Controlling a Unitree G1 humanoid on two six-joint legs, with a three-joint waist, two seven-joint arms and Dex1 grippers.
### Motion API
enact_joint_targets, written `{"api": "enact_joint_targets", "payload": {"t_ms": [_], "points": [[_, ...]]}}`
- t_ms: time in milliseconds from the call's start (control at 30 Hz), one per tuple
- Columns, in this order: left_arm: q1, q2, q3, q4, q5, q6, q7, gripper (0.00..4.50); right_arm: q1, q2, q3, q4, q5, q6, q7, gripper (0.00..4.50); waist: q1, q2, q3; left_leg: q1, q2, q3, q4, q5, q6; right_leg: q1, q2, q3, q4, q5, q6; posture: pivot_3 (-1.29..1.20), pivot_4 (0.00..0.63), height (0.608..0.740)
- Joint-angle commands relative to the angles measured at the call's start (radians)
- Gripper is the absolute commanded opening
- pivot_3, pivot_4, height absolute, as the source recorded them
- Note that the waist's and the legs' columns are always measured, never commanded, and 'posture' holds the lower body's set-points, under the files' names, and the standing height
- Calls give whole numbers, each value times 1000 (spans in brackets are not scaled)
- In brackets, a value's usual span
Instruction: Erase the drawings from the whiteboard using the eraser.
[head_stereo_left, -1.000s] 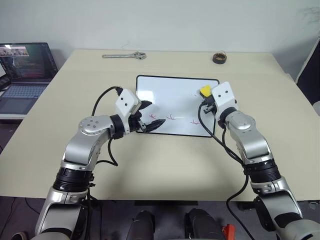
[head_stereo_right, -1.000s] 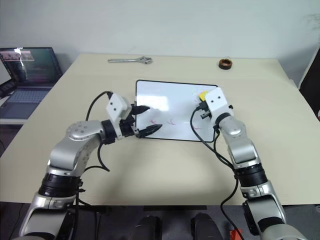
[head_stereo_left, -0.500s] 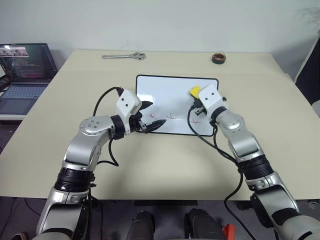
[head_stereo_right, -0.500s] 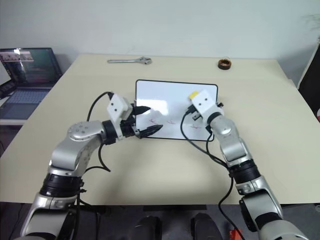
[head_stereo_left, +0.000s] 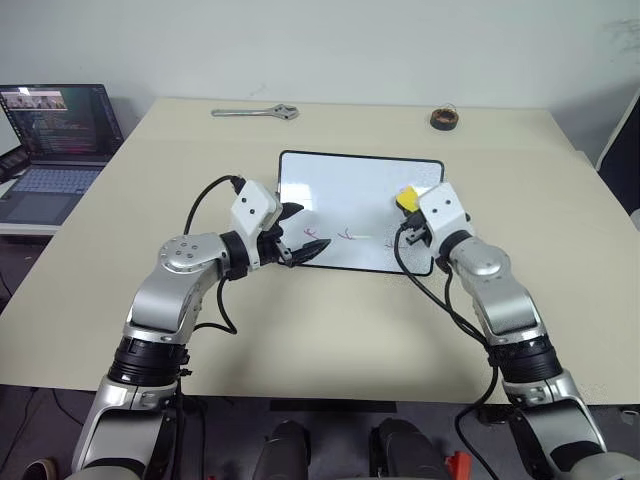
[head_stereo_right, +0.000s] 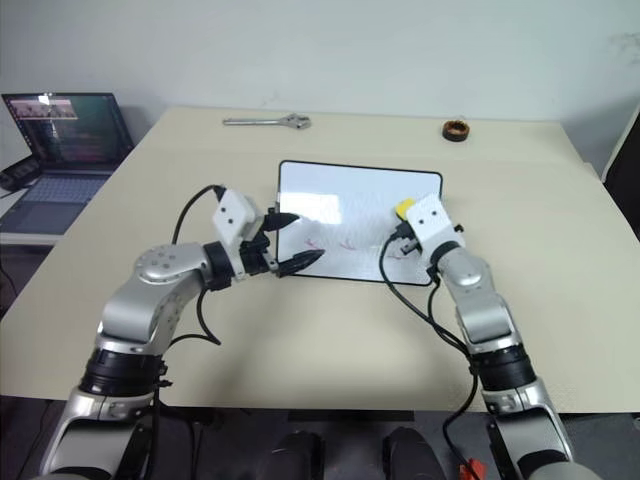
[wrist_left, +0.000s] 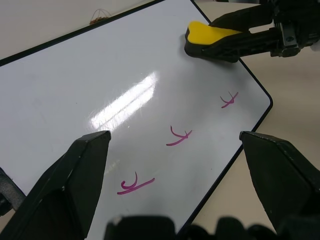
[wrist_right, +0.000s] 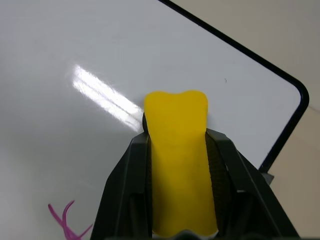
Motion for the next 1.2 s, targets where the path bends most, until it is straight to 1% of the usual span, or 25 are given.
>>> {"api": "enact_joint_targets", "payload": {"t_ms": [33, 200, 300, 433, 567, 667, 733, 800, 967, 1133, 1200], "points": [[-5, 6, 17, -40, -5, -10, -2, 4500, 46, -12, -28, -15, 28, 95, 30, 1102, 1, 0, 0, 0, 0, 0, 0, 0, 0, 0, 0, 0, 0, 0, 0, 0, 150, 740], [6, 18, 26, -38, -2, -10, -1, 4500, 61, 35, -71, -120, 121, 199, 61, 1102, -1, 0, 0, 0, 0, 0, 0, 0, 0, 0, 0, 0, 0, 0, 0, 0, 150, 740], [23, 28, 44, -54, -12, 3, 6, 4500, 74, 27, -81, -188, 156, 224, 87, 1102, -3, 0, 0, 0, 0, 0, 0, 0, 0, -1, 0, 1, 0, 0, 0, 0, 150, 740], [64, 41, 84, -85, -37, 28, 13, 4500, 94, 16, -128, -300, 231, 219, 120, 1102, -4, 1, 1, -2, 0, 0, -1, 0, 0, -3, 0, 0, -1, 0, 0, 0, 150, 740], [169, 82, 132, -143, -63, 23, -24, 4500, 201, -97, -162, -480, 338, 172, 275, 1102, -1, 2, 1, -4, 1, 0, -2, 0, 0, -3, -1, 1, -3, 0, 1, 0, 150, 740], [227, 103, 142, -180, -80, 18, -45, 4500, 280, -188, -170, -558, 382, 164, 349, 1102, 2, 1, 1, -4, 2, 0, -3, -1, 0, -3, -2, 0, -5, -1, 1, 0, 150, 740], [275, 118, 130, -208, -79, 7, -74, 4500, 334, -250, -164, -588, 381, 134, 389, 1102, 3, 1, 1, -3, 1, 0, -2, -1, 0, -2, -2, 0, -5, -1, 1, 0, 150, 740], [304, 129, 112, -223, -69, -7, -96, 4500, 376, -286, -155, -600, 377, 117, 407, 1102, 3, 1, 1, -3, 1, 0, -2, -1, 0, -1, -2, 0, -5, -1, 1, 0, 150, 740], [316, 127, 83, -241, -79, -25, -124, 4500, 449, -347, -108, -574, 306, 24, 411, 1102, 3, 1, 2, -2, 1, 0, -2, -1, 0, -1, -1, 0, -4, -1, 1, 0, 150, 740], [314, 138, 54, -235, -72, -43, -166, 4500, 490, -360, -52, -562, 228, -45, 389, 1102, 3, 1, 2, -2, 1, 1, -2, -1, 0, -1, -1, 1, -4, -1, 1, 0, 150, 740], [315, 138, 47, -220, -62, -58, -175, 4500, 455, -317, -40, -545, 203, -49, 338, 1102, 2, 1, 2, -2, 1, 1, -2, -1, 0, -1, -1, 1, -4, -1, 1, 0, 150, 740]]}}
